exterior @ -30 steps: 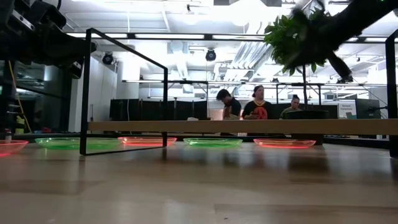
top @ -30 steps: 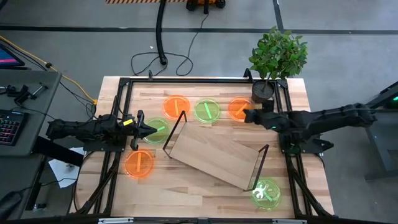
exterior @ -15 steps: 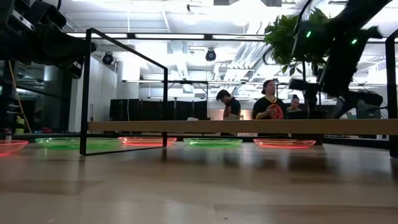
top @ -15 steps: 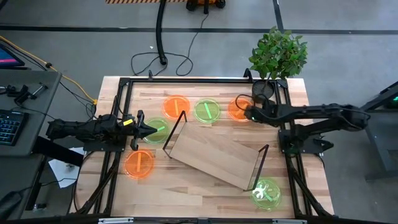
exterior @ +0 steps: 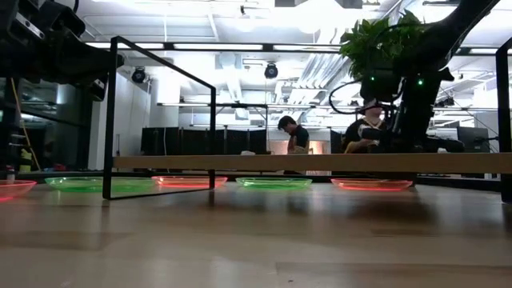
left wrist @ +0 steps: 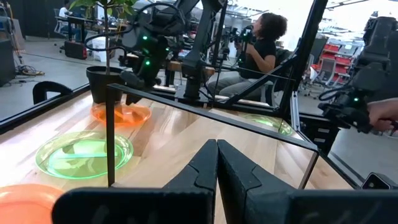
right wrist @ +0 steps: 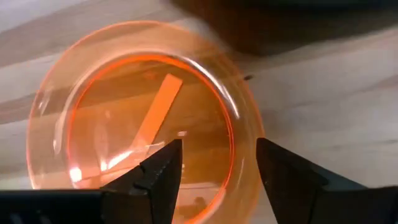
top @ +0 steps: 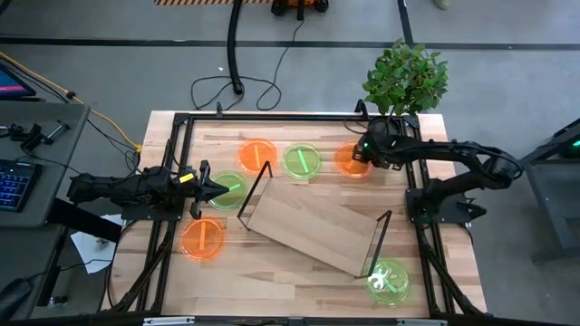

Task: Place and stack plates onto a shelf
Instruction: Put the top right orange plate into the shelf

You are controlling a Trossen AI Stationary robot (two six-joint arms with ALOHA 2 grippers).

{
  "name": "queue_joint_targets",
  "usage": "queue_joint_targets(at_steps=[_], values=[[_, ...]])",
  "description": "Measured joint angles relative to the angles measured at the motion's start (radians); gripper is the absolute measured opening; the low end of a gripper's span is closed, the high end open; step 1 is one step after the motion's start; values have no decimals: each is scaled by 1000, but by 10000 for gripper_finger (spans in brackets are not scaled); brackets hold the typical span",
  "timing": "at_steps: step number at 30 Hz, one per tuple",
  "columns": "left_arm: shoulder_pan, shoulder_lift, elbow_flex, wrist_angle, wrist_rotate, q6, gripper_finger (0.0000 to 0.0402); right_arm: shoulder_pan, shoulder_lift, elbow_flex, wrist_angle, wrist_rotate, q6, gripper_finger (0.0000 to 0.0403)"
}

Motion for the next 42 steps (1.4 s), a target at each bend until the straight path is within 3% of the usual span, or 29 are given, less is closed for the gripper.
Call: queue_joint_targets(at_steps=[10, 18, 23, 31, 35, 42], values=[[0, 0, 0, 0, 0, 0, 1, -45, -37, 3, -10, -60, -154, 194], [0, 0, 0, 0, 0, 0, 1, -47, -89, -11, -147, 18, -156, 194], [0, 0, 0, 0, 0, 0, 1, -47, -89, -92, -2, -45, -140, 194], [0, 0, 0, 0, 0, 0, 1, -47, -94, -173, 110, -33, -45, 191], [0, 0, 0, 0, 0, 0, 1, -48, -91, -179, 145, -39, -30, 155], [0, 0, 0, 0, 0, 0, 1, -48, -89, -180, 165, -56, -28, 32]])
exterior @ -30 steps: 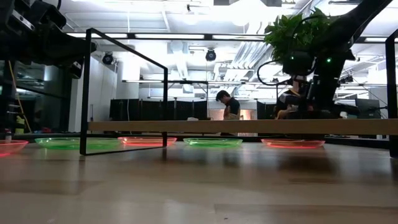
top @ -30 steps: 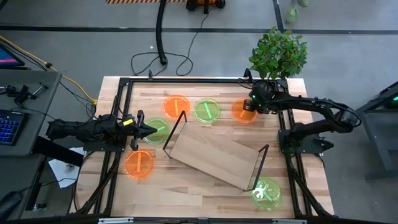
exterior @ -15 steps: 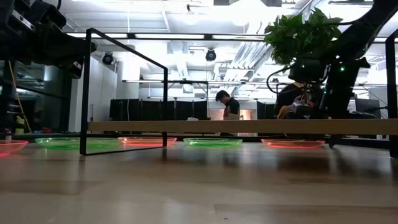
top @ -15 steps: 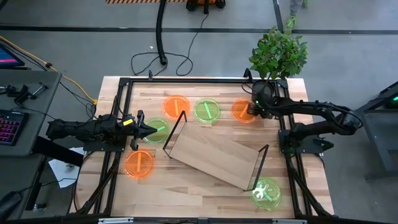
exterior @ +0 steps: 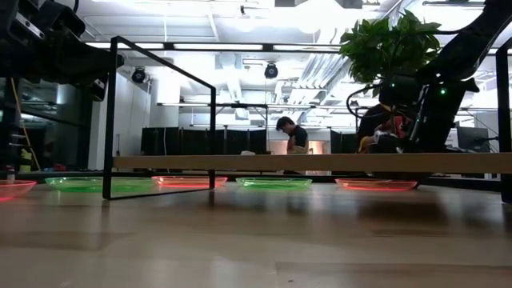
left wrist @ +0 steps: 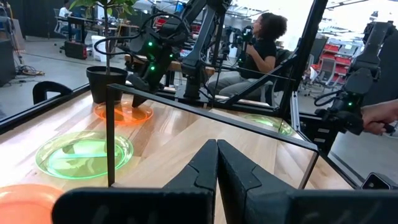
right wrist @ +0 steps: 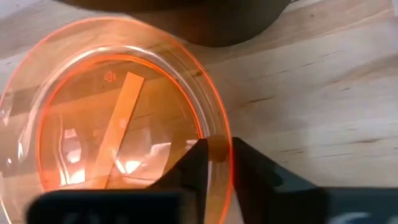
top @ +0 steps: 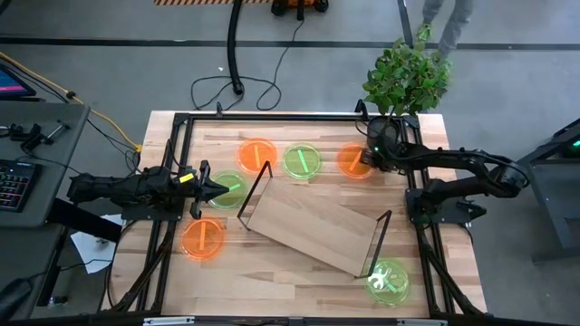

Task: Place and stack plates onto a shelf
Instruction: Put the top right orange plate into the shelf

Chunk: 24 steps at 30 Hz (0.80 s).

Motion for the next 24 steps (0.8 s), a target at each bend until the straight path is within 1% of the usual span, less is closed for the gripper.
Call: queue_joint_targets(at_steps=[2, 6, 8, 11, 20, 24], values=[[0, 0, 0, 0, 0, 0, 1, 0, 0, 0, 6, -16, -22, 9], [0, 0, 0, 0, 0, 0, 1, 0, -8, 0, 8, -47, -29, 8], [0, 0, 0, 0, 0, 0, 1, 2, -28, -1, 8, -103, -42, 3], [0, 0, 0, 0, 0, 0, 1, 4, -84, -4, -1, -184, -76, 1], [0, 0, 0, 0, 0, 0, 1, 3, -282, -3, 1, -354, -155, 0], [0, 0, 0, 0, 0, 0, 1, 3, -353, -3, 1, -410, -171, 0]])
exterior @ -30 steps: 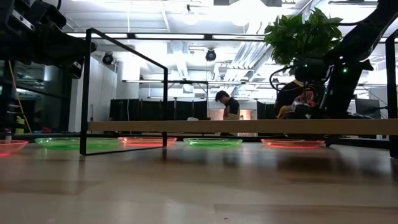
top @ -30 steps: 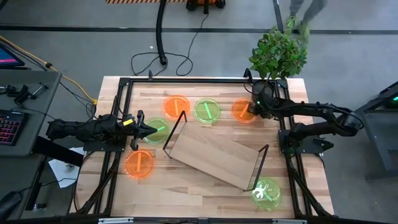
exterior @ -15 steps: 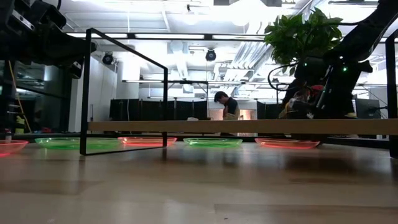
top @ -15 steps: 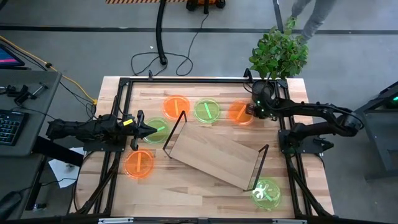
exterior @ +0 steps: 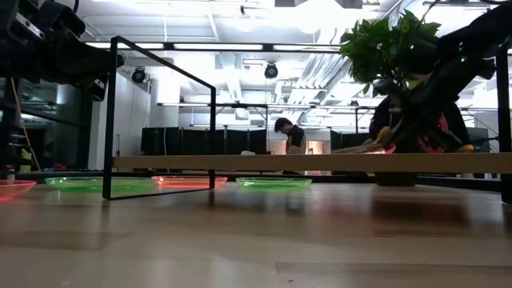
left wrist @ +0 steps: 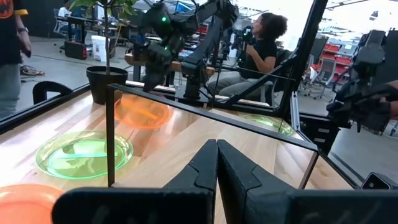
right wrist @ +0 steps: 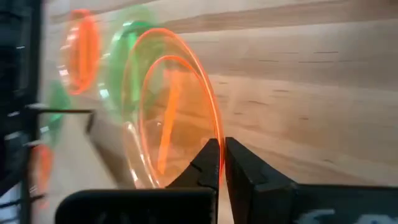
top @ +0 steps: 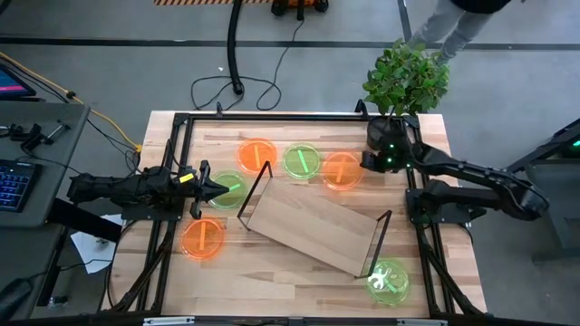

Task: Place and stack plates onto a shelf
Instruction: Put the top right orange plate into the shelf

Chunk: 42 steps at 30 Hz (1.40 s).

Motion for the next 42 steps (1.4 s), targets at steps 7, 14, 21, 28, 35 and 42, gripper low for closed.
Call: queue_joint_targets(at_steps=[7, 14, 21, 28, 35, 42], values=[[0, 0, 0, 0, 0, 0, 1, 0, -91, 1, 26, -191, -35, 0], [0, 0, 0, 0, 0, 0, 1, 110, -89, 105, -15, -341, -97, 0], [0, 0, 0, 0, 0, 0, 1, 290, 14, 243, -176, -304, -277, 0], [0, 0, 0, 0, 0, 0, 1, 442, 120, 263, -226, -273, -374, 0], [0, 0, 0, 0, 0, 0, 1, 544, 193, 263, -275, -256, -398, 0], [0, 0, 0, 0, 0, 0, 1, 604, 249, 263, -288, -173, -400, 0]])
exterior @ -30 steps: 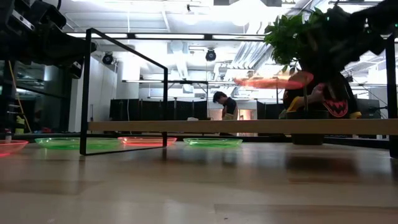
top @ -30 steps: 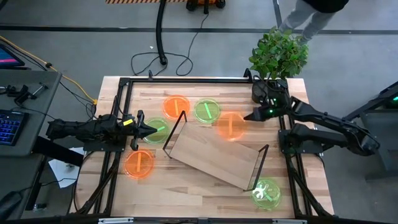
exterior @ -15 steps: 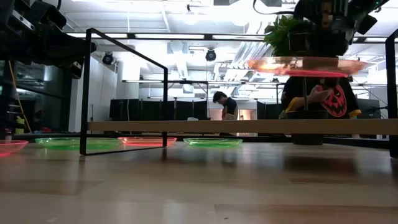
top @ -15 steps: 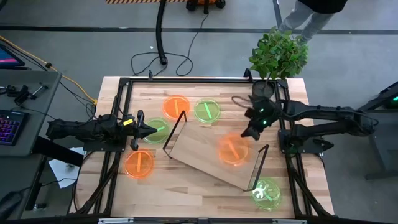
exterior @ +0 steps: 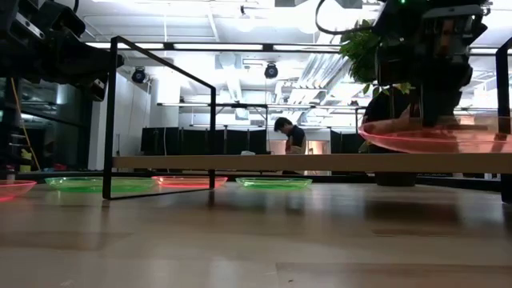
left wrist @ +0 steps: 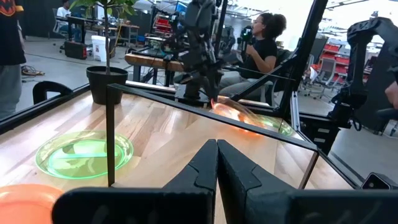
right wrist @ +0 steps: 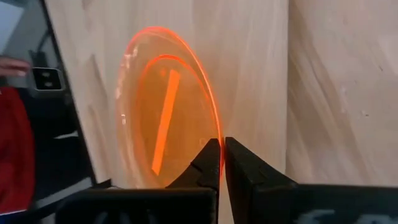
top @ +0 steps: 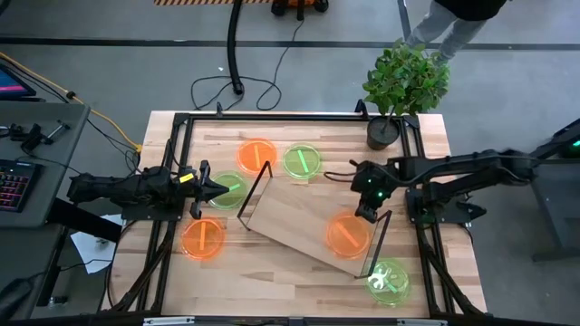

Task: Place and stack plates onto a shelf
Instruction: Put the top right orange plate into the shelf

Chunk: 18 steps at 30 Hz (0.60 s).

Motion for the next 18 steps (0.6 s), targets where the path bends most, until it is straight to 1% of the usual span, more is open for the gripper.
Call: queue_joint_targets(at_steps=[4, 15, 18], values=[[0, 0, 0, 0, 0, 0, 1, 15, 20, 0, -5, 32, 4, 0], [0, 0, 0, 0, 0, 0, 1, 19, 27, 0, -15, 27, 63, 1], [0, 0, 0, 0, 0, 0, 1, 19, 27, 0, -15, 21, 64, 11]])
